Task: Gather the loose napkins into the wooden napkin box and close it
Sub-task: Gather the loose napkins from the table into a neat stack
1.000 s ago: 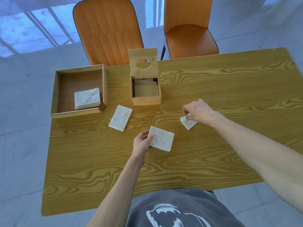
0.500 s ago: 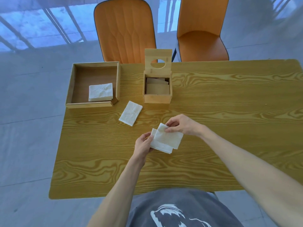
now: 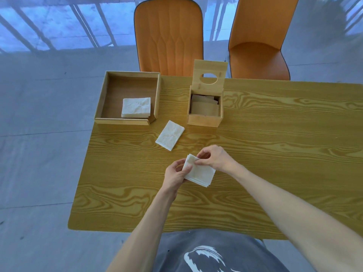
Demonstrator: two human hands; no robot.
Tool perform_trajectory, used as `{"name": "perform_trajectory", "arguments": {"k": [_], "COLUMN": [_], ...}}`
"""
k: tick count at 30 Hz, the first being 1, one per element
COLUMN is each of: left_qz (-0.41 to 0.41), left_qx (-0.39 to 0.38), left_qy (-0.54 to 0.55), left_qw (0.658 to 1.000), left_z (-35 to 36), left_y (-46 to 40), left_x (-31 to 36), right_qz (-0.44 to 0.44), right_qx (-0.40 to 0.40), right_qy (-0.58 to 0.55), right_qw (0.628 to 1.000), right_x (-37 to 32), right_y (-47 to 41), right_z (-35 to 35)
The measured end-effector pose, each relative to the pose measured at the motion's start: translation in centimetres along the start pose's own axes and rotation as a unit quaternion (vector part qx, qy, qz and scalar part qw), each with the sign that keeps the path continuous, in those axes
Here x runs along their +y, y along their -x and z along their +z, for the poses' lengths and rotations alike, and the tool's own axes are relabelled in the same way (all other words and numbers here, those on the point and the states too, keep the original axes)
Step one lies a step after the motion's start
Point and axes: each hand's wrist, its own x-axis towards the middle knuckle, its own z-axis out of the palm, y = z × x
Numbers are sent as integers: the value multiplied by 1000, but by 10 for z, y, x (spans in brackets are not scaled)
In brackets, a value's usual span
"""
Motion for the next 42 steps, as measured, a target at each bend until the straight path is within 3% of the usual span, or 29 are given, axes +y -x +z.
{"name": "perform_trajectory", "arguments": {"k": [3, 7, 15, 19, 28, 36, 39, 42], "left_qz": [3, 4, 34, 17, 15, 28, 25, 29], "left_qx": [21, 58, 132, 140, 122, 104, 112, 107], "left_qy": [3, 20, 62, 88, 104, 99, 105, 106], "left_qw": [1000, 998, 989, 986, 987, 989, 988, 988], "left_z": [-11, -34, -71, -78, -82, -81, -84, -85], "left_y": [-2, -3, 2, 3, 5, 5, 5, 6], "left_x": [-1, 0, 0, -3, -6, -3, -10, -11], "right_qz": [-23, -124, -241, -248, -225, -224, -204, -157], "right_qx": [27, 73, 16, -15, -14, 46, 36, 29], "right_qy": [94, 217, 404, 491, 580, 525, 471, 357], "right_qw": [995, 966, 882, 835, 782, 820, 857, 920], "right_x": [-15, -50, -115, -132, -146, -118, -111, -107], "right_y": [-6, -27, -86, -101, -106, -82, -73, -60], "right_z": [4, 1, 12, 21, 27, 8, 8, 1]}}
